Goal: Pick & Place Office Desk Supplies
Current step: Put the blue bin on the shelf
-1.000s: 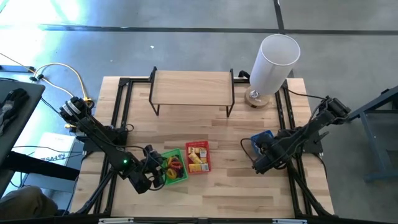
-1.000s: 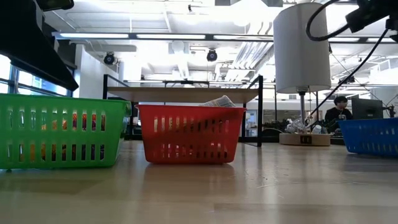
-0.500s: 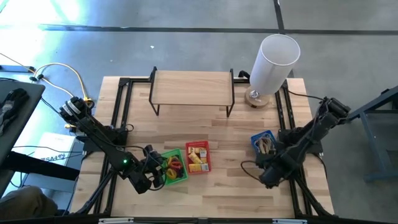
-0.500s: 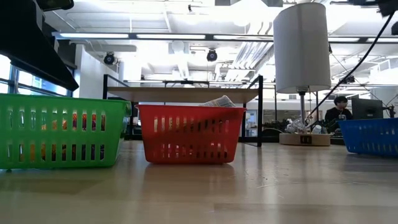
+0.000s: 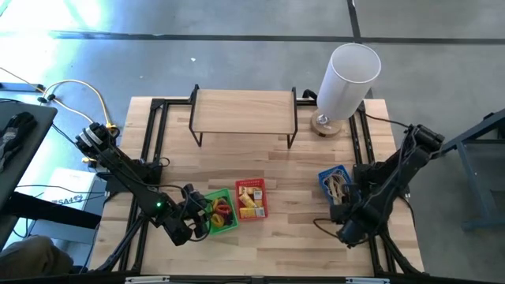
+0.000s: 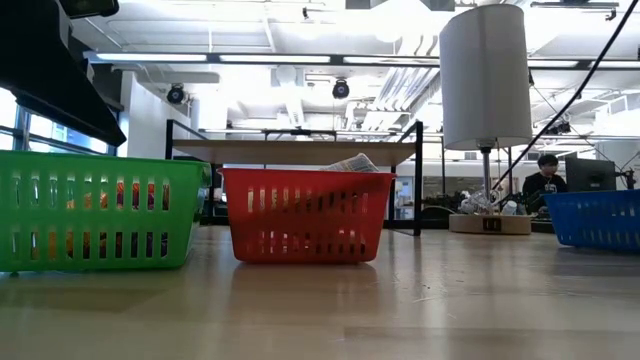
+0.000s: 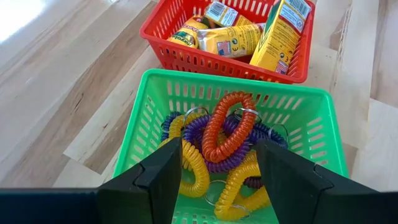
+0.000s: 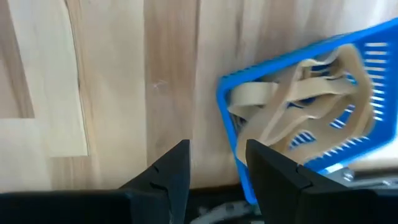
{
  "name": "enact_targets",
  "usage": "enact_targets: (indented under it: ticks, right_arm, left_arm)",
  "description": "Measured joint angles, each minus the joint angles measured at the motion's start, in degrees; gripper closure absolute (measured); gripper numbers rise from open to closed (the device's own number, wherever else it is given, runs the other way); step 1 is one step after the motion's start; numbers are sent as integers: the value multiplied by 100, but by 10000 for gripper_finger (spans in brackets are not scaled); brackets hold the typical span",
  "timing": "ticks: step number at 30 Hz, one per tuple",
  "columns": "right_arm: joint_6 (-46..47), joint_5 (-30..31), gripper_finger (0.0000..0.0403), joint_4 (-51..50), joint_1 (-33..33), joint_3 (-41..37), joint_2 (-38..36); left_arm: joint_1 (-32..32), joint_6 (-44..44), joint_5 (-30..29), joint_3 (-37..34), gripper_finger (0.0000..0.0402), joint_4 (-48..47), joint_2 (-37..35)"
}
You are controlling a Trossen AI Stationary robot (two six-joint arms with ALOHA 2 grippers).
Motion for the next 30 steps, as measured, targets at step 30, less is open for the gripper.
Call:
enact_targets:
  ticks: [30]
  right_arm:
    - [-248, 3, 272, 1026, -9, -1193, 0]
  left_arm:
    - [4, 2, 0, 2, 201, 0, 0]
